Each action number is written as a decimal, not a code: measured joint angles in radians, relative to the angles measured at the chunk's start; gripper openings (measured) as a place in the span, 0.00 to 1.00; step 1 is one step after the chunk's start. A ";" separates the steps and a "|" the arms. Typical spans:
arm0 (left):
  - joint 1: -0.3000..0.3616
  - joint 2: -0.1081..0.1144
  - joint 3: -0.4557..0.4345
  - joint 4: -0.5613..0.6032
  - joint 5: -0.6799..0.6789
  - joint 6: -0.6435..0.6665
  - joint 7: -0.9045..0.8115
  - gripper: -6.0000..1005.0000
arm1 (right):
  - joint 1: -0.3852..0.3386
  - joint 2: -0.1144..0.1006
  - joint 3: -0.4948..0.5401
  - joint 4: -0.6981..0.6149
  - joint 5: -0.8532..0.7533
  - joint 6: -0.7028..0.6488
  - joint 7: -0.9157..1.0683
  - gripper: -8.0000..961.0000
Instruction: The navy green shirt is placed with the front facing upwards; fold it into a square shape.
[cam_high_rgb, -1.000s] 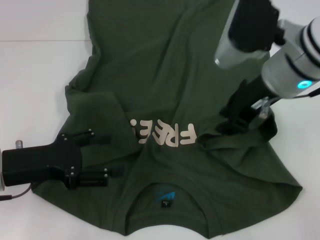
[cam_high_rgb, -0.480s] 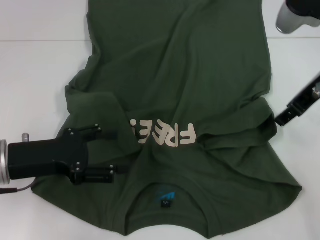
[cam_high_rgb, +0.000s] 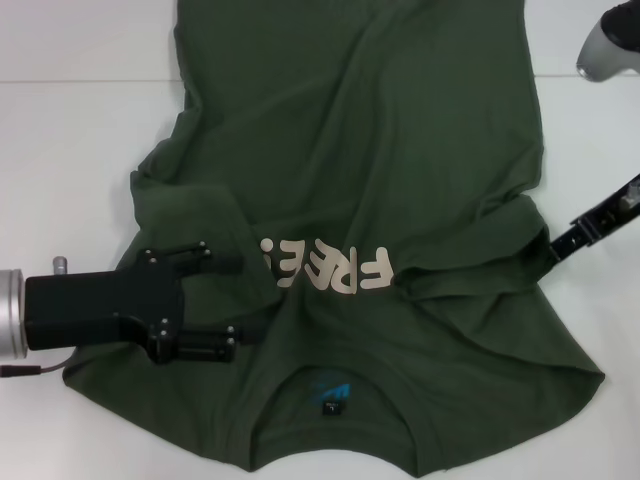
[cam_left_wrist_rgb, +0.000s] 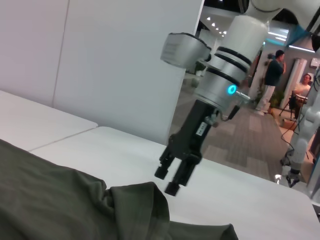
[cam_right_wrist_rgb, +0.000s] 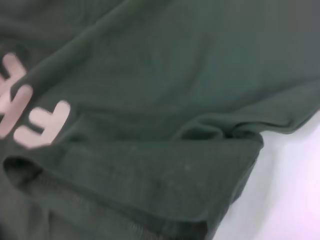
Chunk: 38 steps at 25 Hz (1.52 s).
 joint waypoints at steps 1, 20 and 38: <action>-0.001 -0.001 0.004 0.001 0.000 -0.003 0.001 0.91 | 0.002 -0.001 0.022 0.011 0.008 0.015 0.000 0.83; -0.006 -0.002 0.007 0.004 0.002 -0.009 0.019 0.91 | 0.007 -0.026 0.122 0.112 0.091 0.127 -0.016 0.79; -0.001 -0.003 0.007 0.003 0.002 -0.009 0.014 0.91 | 0.030 -0.023 0.107 0.206 0.151 0.195 -0.087 0.43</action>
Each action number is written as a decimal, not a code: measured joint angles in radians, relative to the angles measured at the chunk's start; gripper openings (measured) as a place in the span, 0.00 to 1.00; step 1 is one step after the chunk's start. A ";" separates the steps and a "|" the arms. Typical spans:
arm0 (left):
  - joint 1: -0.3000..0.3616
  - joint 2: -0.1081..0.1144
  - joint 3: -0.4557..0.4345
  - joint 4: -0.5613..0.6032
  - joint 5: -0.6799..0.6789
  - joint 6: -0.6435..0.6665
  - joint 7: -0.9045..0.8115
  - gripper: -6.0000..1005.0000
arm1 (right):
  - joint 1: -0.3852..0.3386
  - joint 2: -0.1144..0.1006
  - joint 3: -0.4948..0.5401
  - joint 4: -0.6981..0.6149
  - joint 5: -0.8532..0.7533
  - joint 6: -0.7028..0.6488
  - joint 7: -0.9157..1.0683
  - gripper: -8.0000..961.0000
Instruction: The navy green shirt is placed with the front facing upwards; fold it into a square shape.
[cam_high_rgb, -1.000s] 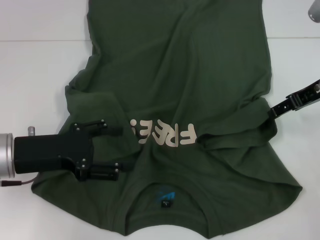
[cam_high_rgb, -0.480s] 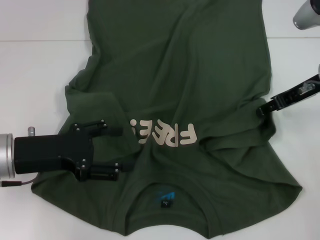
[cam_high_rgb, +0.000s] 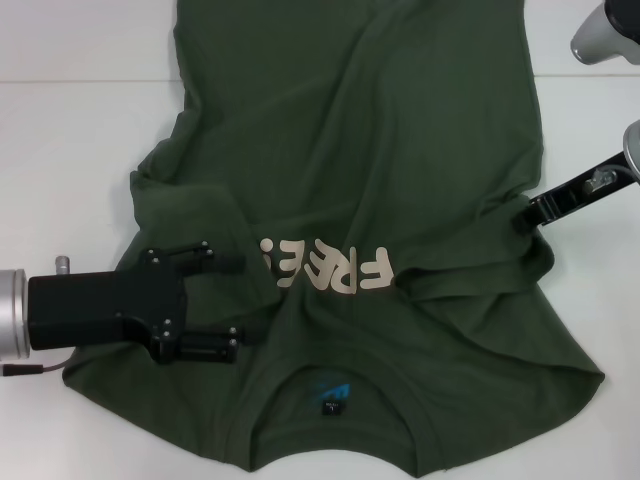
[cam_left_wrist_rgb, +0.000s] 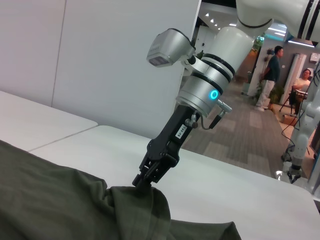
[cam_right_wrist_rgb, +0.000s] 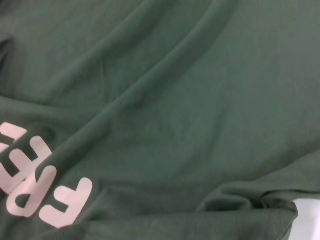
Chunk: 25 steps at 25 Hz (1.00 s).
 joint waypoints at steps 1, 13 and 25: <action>0.000 0.000 0.000 0.000 0.000 0.000 0.000 0.91 | 0.000 0.000 -0.005 0.000 -0.003 0.000 0.002 0.32; 0.001 -0.005 0.000 0.002 -0.002 0.000 0.000 0.91 | -0.006 0.001 -0.014 0.024 -0.014 0.024 -0.001 0.03; 0.006 -0.008 -0.006 0.002 -0.001 -0.001 -0.002 0.91 | -0.004 0.007 -0.009 -0.038 0.081 0.072 -0.099 0.07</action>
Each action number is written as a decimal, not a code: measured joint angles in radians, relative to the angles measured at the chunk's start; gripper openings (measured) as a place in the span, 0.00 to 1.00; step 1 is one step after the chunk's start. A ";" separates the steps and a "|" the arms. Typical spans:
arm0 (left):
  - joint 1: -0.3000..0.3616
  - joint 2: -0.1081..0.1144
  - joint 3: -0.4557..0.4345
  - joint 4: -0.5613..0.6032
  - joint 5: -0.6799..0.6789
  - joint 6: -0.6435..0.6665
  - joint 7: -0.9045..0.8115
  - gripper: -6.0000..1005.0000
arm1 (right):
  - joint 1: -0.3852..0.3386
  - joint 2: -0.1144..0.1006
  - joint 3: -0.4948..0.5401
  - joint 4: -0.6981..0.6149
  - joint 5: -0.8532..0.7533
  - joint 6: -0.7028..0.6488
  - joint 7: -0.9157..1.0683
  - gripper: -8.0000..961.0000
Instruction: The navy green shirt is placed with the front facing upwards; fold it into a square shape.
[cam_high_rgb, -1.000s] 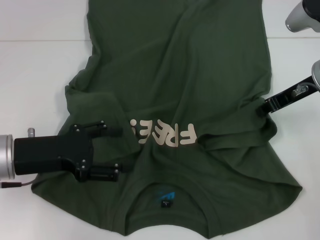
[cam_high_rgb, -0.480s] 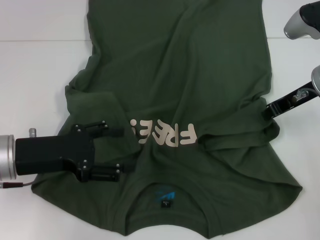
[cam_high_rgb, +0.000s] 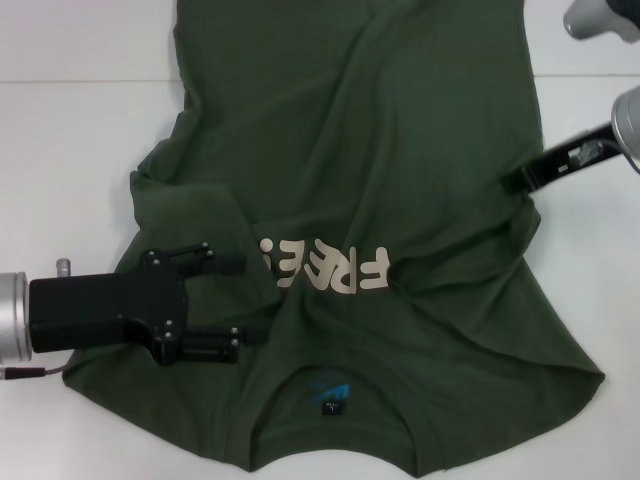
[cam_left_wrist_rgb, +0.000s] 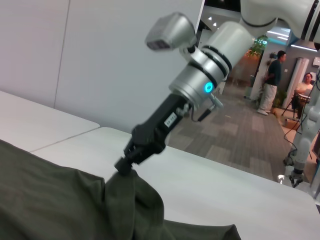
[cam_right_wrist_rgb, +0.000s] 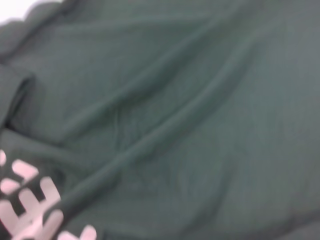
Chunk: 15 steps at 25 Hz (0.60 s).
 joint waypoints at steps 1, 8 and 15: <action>0.001 0.000 0.000 0.000 0.000 0.000 0.000 0.91 | 0.003 0.000 0.000 -0.009 0.007 0.001 -0.002 0.07; 0.002 -0.001 -0.002 -0.001 -0.004 0.000 -0.003 0.91 | 0.034 0.008 -0.005 -0.009 0.034 0.065 -0.005 0.09; 0.001 -0.002 -0.004 0.000 -0.006 0.000 -0.013 0.91 | 0.074 0.018 -0.014 0.069 0.035 0.167 0.014 0.11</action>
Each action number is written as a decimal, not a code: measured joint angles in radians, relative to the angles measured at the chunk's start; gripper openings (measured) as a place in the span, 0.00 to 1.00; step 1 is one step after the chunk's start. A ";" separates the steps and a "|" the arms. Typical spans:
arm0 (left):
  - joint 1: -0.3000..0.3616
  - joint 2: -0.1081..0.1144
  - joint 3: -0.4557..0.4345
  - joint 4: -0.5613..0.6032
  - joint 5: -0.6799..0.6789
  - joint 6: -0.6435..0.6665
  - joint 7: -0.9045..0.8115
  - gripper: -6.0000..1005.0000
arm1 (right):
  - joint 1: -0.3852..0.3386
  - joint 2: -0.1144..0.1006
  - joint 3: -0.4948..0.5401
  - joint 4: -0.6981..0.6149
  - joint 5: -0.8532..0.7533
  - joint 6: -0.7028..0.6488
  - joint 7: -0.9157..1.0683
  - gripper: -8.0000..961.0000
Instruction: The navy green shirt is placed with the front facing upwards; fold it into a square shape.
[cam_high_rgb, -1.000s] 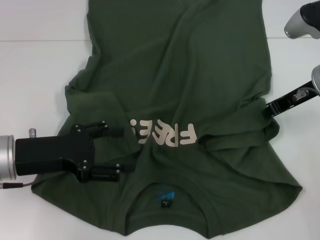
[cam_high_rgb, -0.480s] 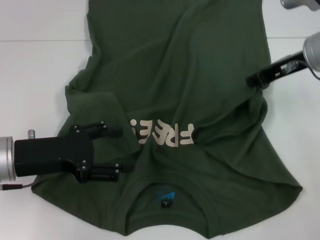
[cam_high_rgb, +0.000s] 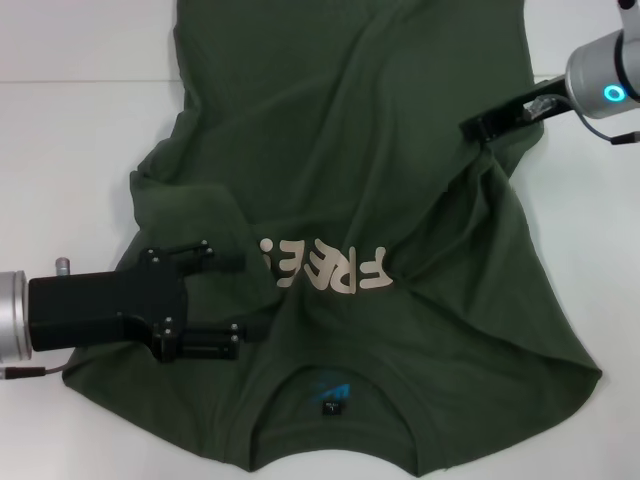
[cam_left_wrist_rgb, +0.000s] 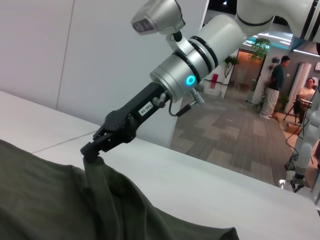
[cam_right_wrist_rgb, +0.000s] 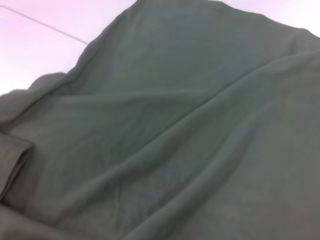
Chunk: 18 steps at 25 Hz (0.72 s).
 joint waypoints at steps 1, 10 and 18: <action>0.000 0.000 0.000 0.000 0.000 0.000 -0.002 0.91 | 0.005 0.000 -0.001 0.012 0.000 0.008 0.005 0.11; 0.001 -0.003 0.000 -0.001 0.000 0.002 -0.003 0.91 | 0.030 0.000 -0.048 0.054 -0.008 0.018 0.017 0.14; 0.001 -0.003 -0.002 -0.002 0.000 0.000 -0.003 0.91 | -0.002 -0.009 -0.050 -0.054 -0.031 -0.085 0.027 0.40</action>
